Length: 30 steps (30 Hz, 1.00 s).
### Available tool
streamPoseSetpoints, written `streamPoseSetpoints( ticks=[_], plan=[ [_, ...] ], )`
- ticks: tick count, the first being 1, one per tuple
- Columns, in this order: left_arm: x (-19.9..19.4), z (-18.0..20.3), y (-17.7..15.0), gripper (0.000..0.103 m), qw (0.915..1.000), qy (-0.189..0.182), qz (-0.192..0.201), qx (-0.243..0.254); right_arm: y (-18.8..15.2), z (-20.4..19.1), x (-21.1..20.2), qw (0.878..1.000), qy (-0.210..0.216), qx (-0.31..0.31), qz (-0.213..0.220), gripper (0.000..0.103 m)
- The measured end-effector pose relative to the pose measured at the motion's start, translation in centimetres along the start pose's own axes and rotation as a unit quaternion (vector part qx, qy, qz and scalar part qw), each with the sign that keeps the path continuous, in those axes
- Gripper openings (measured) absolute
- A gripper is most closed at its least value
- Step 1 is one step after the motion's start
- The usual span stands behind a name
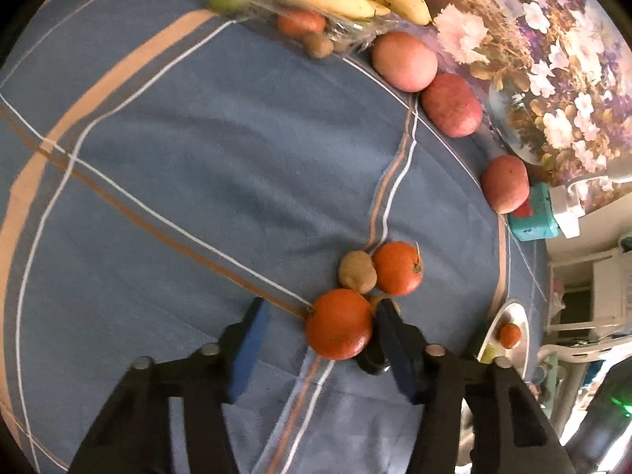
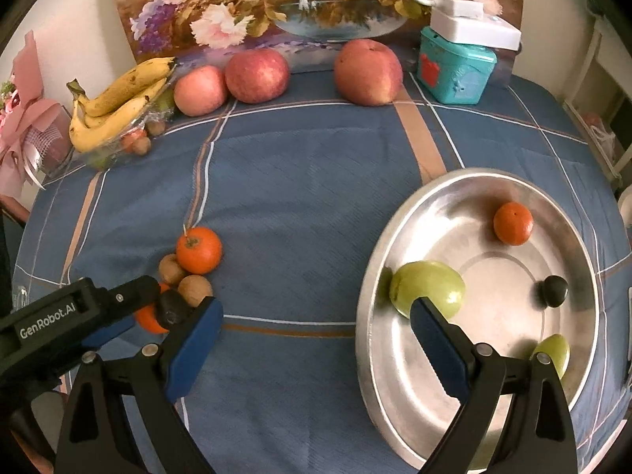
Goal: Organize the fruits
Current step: 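Grasp another orange tangerine with the left tool, then grasp another black plum with the right tool while the left tool holds the tangerine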
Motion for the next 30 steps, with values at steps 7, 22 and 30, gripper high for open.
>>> streamPoseSetpoints(
  ticks=[7, 22, 30],
  plan=[
    [-0.1, 1.0, -0.4, 0.036, 0.9998, -0.017, 0.001, 0.006, -0.2, 0.1, 0.0, 1.0, 0.003, -0.003, 0.001, 0.096],
    [-3.2, -4.7, 2.9, 0.033, 0.9953, 0.042, 0.058, -0.064, -0.9, -6.6, 0.8, 0.996, 0.073, -0.053, 0.001, 0.096],
    [-4.1, -6.6, 3.5, 0.033, 0.993, 0.045, 0.07, -0.083, -1.7, -9.3, 1.7, 0.992, 0.078, -0.095, -0.007, 0.096]
  ],
)
Point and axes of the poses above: each gripper's, at about its wrist camera, not at the fingertips, and x roughly the way its jaws point, z to its right, y to its top, the point moved 8 cm from there along x, roughly the way its jaws point, and after that the axes turned 8 degrees about z, right-handed, at the moved point
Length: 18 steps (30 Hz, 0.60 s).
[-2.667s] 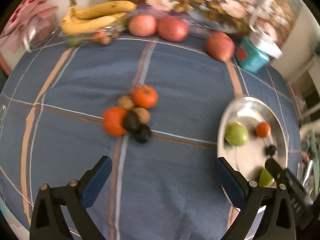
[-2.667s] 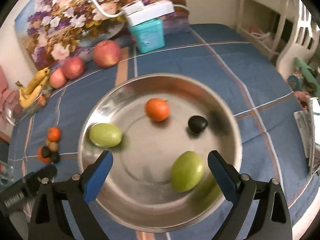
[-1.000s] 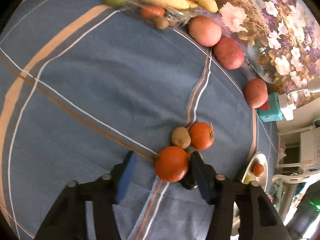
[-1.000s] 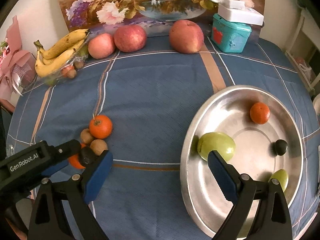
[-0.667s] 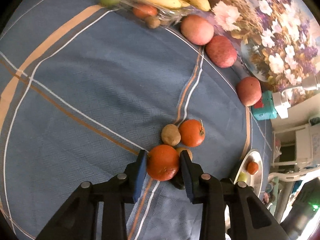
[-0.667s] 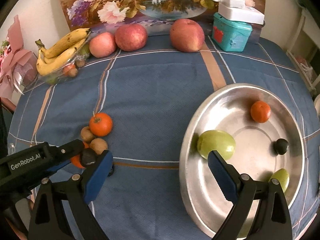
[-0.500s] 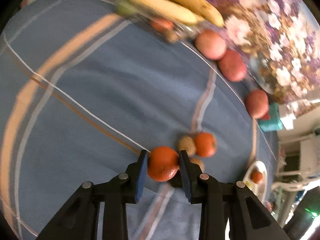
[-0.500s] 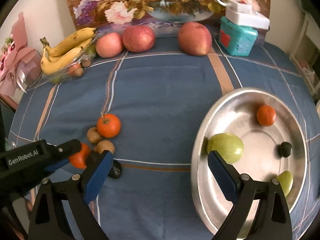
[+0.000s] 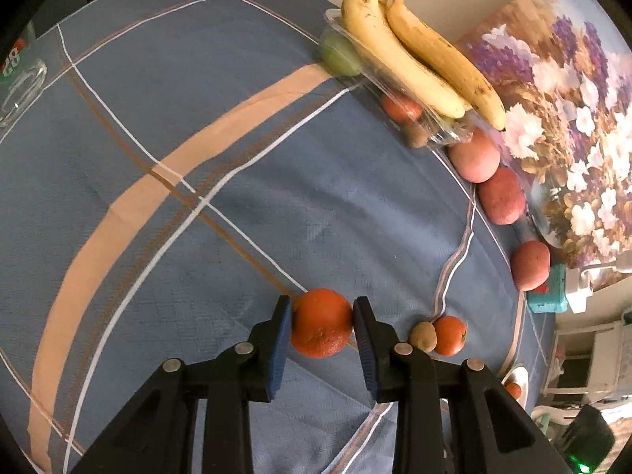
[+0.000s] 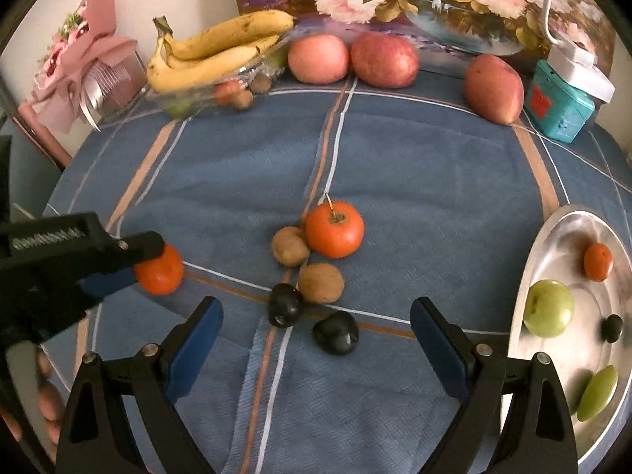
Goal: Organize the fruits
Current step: 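Grasp another black plum with the right tool while the left tool holds the tangerine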
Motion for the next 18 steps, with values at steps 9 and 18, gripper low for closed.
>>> streamPoseSetpoints(
  ticks=[9, 18],
  plan=[
    [0.2, 0.2, -0.3, 0.033, 0.9999, -0.005, -0.009, -0.008, -2.0, 0.7, 0.3, 0.998, -0.018, -0.045, -0.032, 0.068],
    [0.5, 0.2, -0.3, 0.033, 0.9999, -0.002, -0.01, -0.004, -2.1, 0.8, 0.6, 0.998, -0.011, -0.046, -0.032, 0.03]
  ],
)
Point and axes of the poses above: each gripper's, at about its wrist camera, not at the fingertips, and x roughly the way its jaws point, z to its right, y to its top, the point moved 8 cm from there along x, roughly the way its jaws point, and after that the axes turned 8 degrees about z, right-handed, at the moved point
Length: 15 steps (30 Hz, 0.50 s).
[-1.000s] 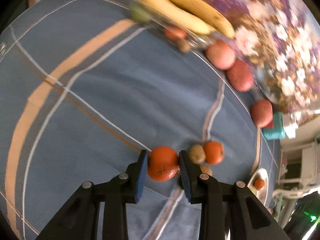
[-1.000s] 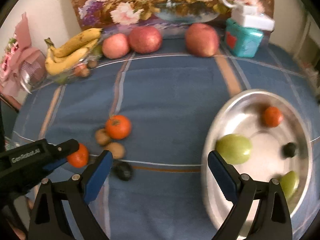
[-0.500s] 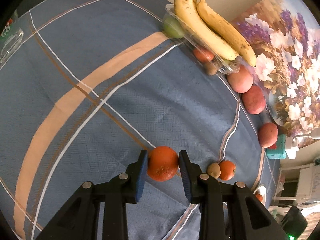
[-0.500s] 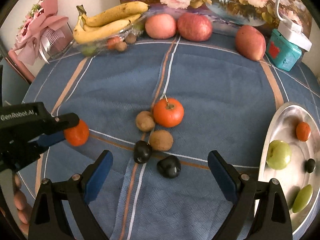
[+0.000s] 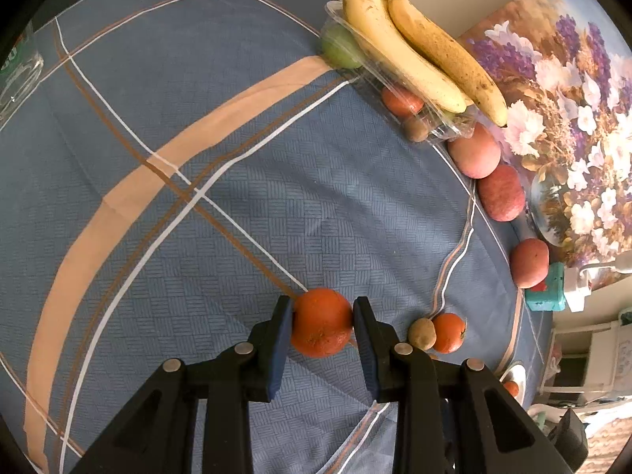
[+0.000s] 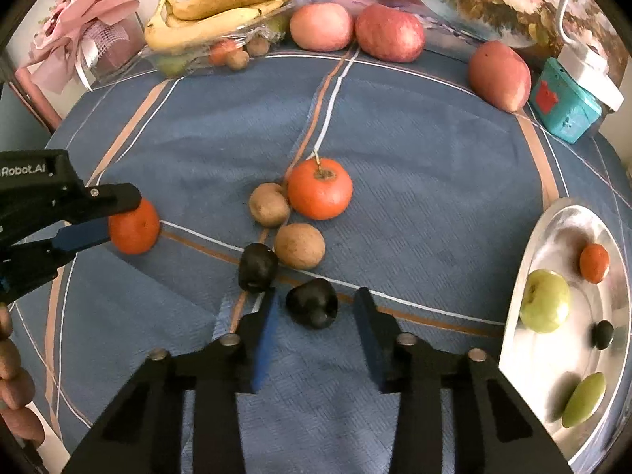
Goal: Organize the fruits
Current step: 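Grasp another black plum with the right tool while the left tool holds the tangerine, then carry the tangerine and black plum into the steel plate and open both tools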
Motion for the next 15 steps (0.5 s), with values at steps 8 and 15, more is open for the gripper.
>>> streamPoseSetpoints(
  ticks=[8, 15],
  plan=[
    [-0.2, 0.0, -0.1, 0.033, 1.0, 0.003, 0.002, 0.005, 0.8, 0.4, -2.2, 0.999, 0.012, 0.007, 0.029, 0.027],
    [-0.9, 1.2, -0.3, 0.033, 0.9998, 0.001, 0.009, 0.016, 1.2, 4.7, -5.1, 0.998, -0.011, 0.042, 0.055, 0.027]
  ],
)
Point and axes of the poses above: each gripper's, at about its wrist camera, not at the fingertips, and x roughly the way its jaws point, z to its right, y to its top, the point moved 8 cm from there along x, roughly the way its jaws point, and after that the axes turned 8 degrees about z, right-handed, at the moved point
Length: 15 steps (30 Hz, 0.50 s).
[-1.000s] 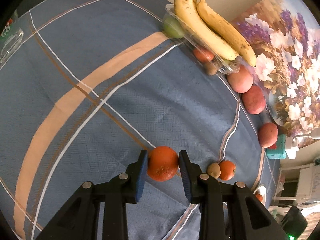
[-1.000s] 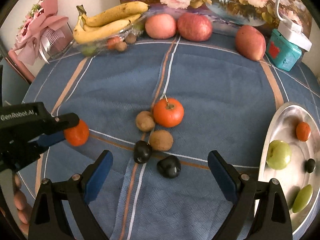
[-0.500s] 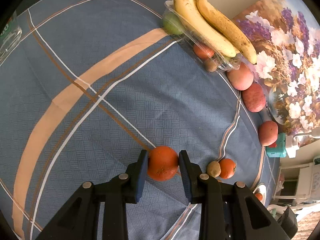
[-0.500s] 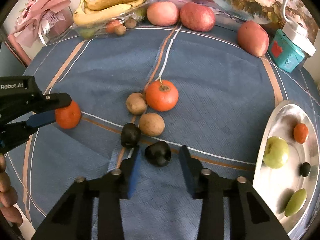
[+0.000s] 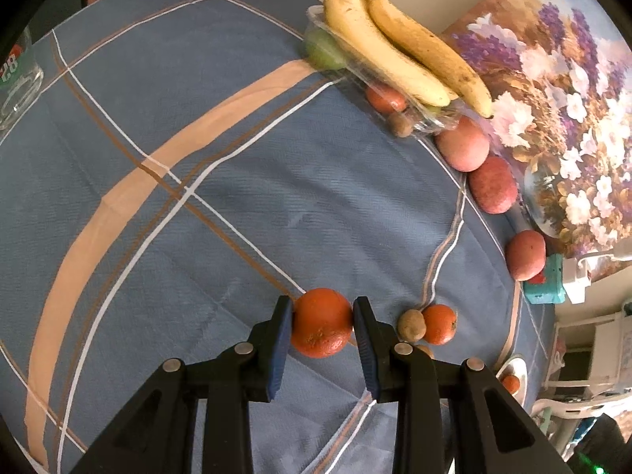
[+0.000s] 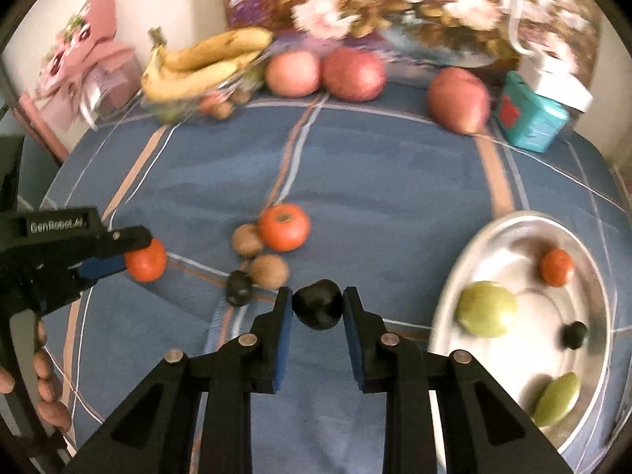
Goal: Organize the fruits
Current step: 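Carry the tangerine and black plum into the steel plate and open both tools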
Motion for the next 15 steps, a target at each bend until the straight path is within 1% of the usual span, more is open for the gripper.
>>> streamPoseSetpoints(
  ticks=[3, 7, 11, 12, 15],
  plan=[
    [-0.4, 0.7, -0.1, 0.033, 0.9999, -0.005, 0.004, 0.008, 0.4, 2.1, -0.5, 1.0, -0.026, 0.014, 0.008, 0.027],
    [-1.0, 2.0, -0.4, 0.033, 0.9996, -0.01, 0.009, 0.024, 0.3, 6.6, -1.8, 0.996, -0.07, 0.044, 0.015, 0.027],
    [-1.2, 4.1, -1.3, 0.033, 0.9985, -0.021, 0.008, 0.049, -0.5, 11.6, -2.7, 0.989, -0.11, 0.093, 0.014, 0.027],
    [-1.2, 4.8, -1.7, 0.033, 0.9981, -0.025, 0.005, 0.056, -1.0, 13.1, -2.9, 0.986, -0.126, 0.106, 0.011, 0.027],
    [-1.0, 6.7, -2.8, 0.033, 0.9964, -0.036, -0.001, 0.076, -2.0, 16.6, -3.9, 0.979, -0.143, 0.143, 0.01, 0.027]
  ],
)
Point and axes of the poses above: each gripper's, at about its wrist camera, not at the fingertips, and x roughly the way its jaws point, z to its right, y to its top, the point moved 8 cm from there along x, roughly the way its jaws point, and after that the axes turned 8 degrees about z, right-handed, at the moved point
